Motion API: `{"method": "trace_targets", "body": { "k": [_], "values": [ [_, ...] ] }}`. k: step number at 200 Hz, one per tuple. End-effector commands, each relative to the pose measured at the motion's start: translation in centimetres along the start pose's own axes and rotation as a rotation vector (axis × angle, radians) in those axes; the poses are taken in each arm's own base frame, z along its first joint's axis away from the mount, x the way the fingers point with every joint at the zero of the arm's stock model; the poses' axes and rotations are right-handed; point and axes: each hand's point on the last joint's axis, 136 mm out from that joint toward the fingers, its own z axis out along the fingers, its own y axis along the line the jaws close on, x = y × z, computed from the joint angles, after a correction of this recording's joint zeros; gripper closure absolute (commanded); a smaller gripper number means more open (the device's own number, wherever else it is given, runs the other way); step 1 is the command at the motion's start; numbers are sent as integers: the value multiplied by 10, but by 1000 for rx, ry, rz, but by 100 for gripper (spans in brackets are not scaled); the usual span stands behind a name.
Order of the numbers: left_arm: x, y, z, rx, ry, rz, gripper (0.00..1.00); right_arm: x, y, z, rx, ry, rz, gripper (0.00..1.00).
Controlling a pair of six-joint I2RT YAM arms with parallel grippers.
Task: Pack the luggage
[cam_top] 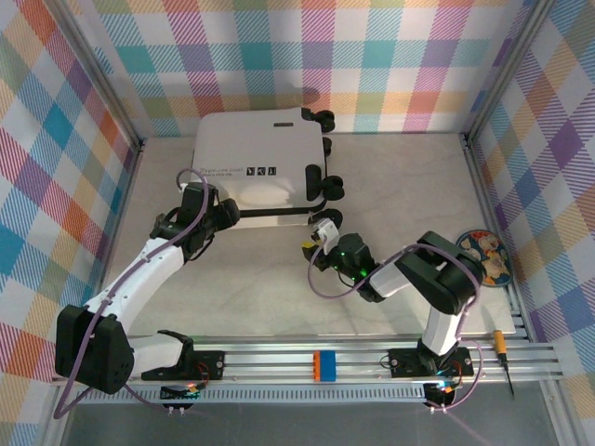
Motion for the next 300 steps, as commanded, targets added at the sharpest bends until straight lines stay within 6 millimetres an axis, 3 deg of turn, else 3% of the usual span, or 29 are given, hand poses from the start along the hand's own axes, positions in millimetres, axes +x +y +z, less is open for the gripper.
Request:
{"method": "trace_targets", "body": {
  "k": [1,86,126,218,257,300],
  "values": [
    [0,-7,-1,37,-11,-12,30,-50,0,9,23,-195,-18,62],
    [-5,-21,3,93,-27,-6,31,-64,-8,32,68,-167,-21,62],
    [-6,-26,-3,116,-32,-4,32,-66,-23,35,112,-142,26,65],
    [-11,-20,-23,115,-71,0,32,-43,-35,36,162,-45,111,64],
    [-12,-22,-27,126,-74,1,32,-45,-40,38,194,-42,128,66],
    [-15,-20,-30,122,-89,-1,32,-31,-45,24,220,-45,153,67]
  ]
}}
